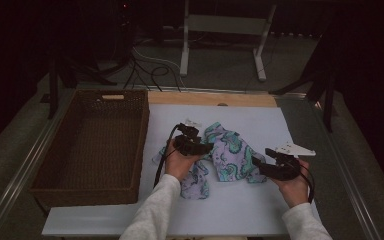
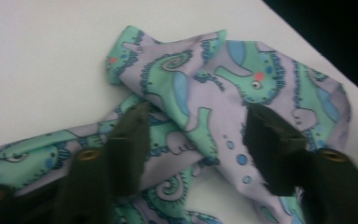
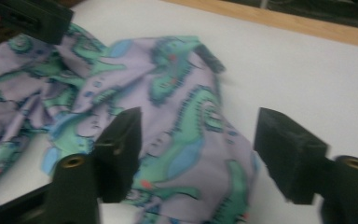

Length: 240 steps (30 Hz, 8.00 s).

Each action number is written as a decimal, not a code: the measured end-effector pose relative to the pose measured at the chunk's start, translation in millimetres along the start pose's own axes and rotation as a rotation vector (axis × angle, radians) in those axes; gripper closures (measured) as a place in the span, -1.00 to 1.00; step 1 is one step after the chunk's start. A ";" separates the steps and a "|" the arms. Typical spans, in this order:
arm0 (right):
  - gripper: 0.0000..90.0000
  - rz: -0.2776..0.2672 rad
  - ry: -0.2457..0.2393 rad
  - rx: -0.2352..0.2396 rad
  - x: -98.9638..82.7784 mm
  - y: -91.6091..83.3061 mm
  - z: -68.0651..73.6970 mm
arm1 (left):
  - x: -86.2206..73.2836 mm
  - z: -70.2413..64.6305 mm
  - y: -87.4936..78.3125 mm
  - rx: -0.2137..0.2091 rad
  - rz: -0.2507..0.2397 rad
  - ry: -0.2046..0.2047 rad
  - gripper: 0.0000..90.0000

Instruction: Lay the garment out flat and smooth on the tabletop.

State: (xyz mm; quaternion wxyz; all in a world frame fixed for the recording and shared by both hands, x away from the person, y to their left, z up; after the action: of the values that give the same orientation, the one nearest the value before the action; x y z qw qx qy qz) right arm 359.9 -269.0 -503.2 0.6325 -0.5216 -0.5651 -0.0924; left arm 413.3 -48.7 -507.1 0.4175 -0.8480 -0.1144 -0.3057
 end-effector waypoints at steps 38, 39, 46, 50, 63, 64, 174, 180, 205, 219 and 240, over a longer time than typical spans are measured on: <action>0.23 0.159 -0.391 0.070 -5.4 64.9 114.1 | -48.4 -6.2 -47.1 -0.018 -0.093 0.062 -0.92; 0.48 0.168 -0.401 0.071 -6.3 64.7 113.4 | -48.9 -6.0 -46.9 -0.016 -0.093 0.062 -0.90; 0.92 0.119 -0.394 0.040 13.4 43.4 89.3 | -52.4 -7.7 -41.7 -0.018 -0.069 0.082 -0.67; 0.92 0.075 -0.338 -0.008 25.1 27.3 61.2 | -54.1 -8.9 -34.1 -0.045 -0.038 0.072 -0.60; 0.92 0.083 -0.249 -0.115 41.9 18.3 -16.1 | -48.6 -23.0 9.6 0.001 0.054 0.151 -0.33; 0.92 0.081 -0.243 -0.118 43.6 18.5 -19.9 | -48.6 -25.2 17.3 0.015 0.068 0.171 -0.33; 0.96 0.127 -0.072 0.035 -30.7 9.3 8.1 | -60.7 -73.7 14.4 -0.019 0.077 0.302 0.19; 0.96 0.127 -0.056 -0.056 -30.2 -0.1 -16.3 | -60.7 -71.6 16.1 -0.010 0.084 0.307 0.18; -0.38 0.118 0.055 -0.118 -31.4 -16.4 -21.5 | -30.0 18.1 -21.5 0.171 -0.050 0.131 -0.51; -0.59 0.258 -0.032 -0.063 -49.1 5.7 6.0 | -49.3 57.5 -11.3 0.274 0.072 0.062 -0.90; 0.74 0.341 -0.032 0.027 -67.9 2.0 2.5 | -90.7 41.9 -15.5 0.185 0.178 0.114 0.60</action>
State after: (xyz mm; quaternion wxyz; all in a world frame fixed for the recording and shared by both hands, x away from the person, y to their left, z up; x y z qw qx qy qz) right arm 336.3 -298.3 -559.8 0.6368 -0.6027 -0.4799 0.0322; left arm 352.7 -0.8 -572.4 0.5250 -0.7941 -0.0428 -0.3032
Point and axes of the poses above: each handheld gripper's, and its own axes: y roughly forward along the jaws, x roughly out of its top, z roughly to its left, the point moved 8 cm from there along y, roughly forward along the jaws, and after that the axes turned 15 degrees about -y, right-handed, at the moved point
